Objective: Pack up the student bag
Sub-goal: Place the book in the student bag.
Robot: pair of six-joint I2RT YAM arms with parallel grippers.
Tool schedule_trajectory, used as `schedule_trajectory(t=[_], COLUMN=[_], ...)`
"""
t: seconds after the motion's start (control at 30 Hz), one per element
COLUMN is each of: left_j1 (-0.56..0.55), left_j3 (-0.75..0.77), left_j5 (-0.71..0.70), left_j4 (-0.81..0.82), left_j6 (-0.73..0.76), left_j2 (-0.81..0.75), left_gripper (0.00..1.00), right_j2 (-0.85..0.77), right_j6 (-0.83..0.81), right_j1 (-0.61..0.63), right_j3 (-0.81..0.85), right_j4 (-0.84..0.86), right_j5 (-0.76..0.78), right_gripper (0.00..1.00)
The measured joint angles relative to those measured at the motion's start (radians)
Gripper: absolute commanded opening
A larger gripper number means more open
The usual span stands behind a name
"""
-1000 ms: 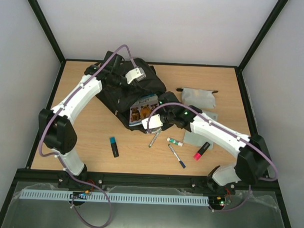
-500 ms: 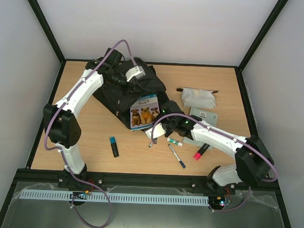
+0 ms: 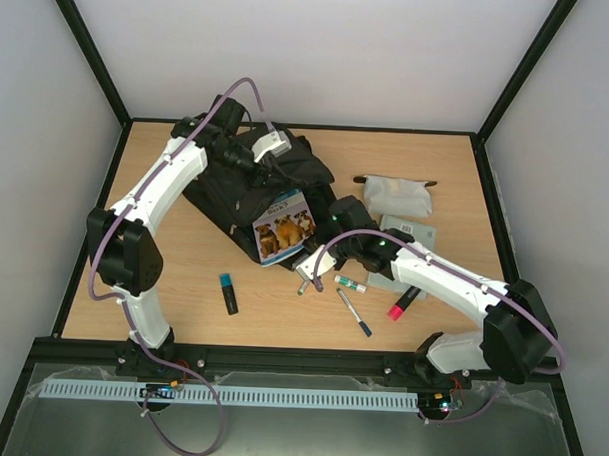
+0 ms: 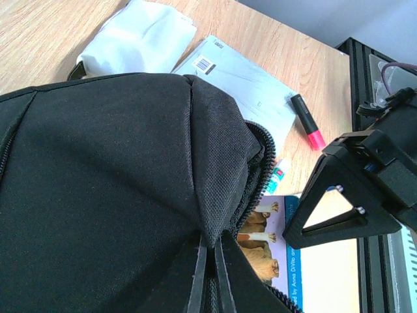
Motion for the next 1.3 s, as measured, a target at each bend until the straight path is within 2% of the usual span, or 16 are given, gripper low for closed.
schedule_trajectory(t=[0.17, 0.4, 0.9, 0.93, 1.03, 1.17, 1.3], left_j1=[0.0, 0.0, -0.007, -0.007, -0.007, -0.007, -0.007], left_j3=[0.003, 0.037, 0.06, 0.066, 0.071, 0.071, 0.071], left_j5=[0.021, 0.065, 0.087, 0.086, 0.085, 0.086, 0.088], left_j4=[-0.019, -0.1, -0.158, -0.16, -0.161, -0.16, -0.16], left_j6=[0.019, 0.087, 0.135, 0.136, 0.139, 0.142, 0.144], left_j2=[0.003, 0.004, 0.004, 0.004, 0.004, 0.004, 0.004], left_gripper=[0.02, 0.03, 0.02, 0.02, 0.02, 0.02, 0.02], right_j2=[0.034, 0.163, 0.378, 0.393, 0.431, 0.457, 0.442], right_j6=[0.01, 0.051, 0.064, 0.064, 0.068, 0.078, 0.1], right_j1=[0.0, -0.01, -0.037, -0.039, -0.044, -0.048, -0.048], right_j3=[0.0, 0.035, 0.075, 0.078, 0.091, 0.1, 0.106], right_j4=[0.029, 0.098, 0.388, 0.41, 0.468, 0.507, 0.473], right_j5=[0.031, 0.085, 0.106, 0.109, 0.123, 0.143, 0.134], right_gripper=[0.01, 0.01, 0.02, 0.03, 0.21, 0.38, 0.46])
